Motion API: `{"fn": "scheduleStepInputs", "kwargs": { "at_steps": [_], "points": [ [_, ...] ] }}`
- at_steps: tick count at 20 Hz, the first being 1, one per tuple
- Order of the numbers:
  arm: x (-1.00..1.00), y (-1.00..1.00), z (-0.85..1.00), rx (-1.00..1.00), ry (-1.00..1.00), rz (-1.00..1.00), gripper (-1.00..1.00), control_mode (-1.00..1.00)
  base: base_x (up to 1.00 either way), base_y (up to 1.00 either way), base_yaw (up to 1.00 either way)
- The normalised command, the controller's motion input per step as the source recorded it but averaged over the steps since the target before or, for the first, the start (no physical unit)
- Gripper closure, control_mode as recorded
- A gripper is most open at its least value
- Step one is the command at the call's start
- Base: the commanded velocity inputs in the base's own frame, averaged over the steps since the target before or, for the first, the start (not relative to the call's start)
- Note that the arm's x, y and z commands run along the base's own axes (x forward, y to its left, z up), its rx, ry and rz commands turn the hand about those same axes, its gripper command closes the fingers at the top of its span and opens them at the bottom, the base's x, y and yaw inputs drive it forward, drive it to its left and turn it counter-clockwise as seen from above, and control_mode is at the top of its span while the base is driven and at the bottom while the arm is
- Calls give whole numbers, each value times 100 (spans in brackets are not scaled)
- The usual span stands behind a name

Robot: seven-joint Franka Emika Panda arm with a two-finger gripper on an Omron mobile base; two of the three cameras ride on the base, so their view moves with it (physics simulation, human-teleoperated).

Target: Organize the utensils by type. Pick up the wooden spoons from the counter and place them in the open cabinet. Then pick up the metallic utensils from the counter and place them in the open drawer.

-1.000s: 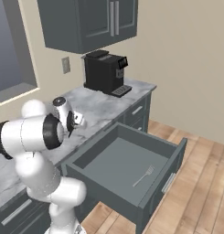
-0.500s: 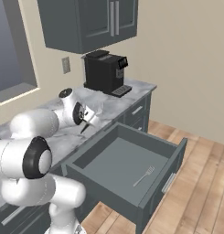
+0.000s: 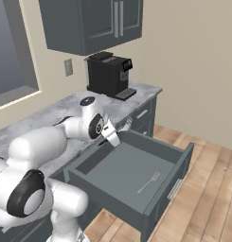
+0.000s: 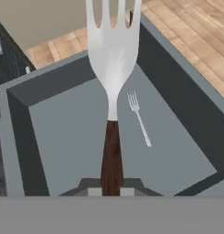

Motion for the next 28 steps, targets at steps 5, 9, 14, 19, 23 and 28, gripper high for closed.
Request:
{"fn": "scheduleStepInputs", "kwargs": {
  "at_steps": [5, 9, 14, 19, 23, 28],
  "points": [
    [-17, -56, -27, 0, 0, -9, 100, -100, 0, 0, 0],
    [0, -19, -48, -3, 0, 3, 100, -100, 0, 0, 0],
    [-2, -30, -55, -1, 0, 11, 100, -100, 0, 0, 0],
    [-15, -27, -61, -2, 0, 11, 100, -100, 0, 0, 0],
    [0, -3, -57, -9, 3, 9, 100, -100, 0, 0, 0],
    [6, 0, -49, -18, 10, 14, 100, -100, 0, 0, 0]
  ]
}}
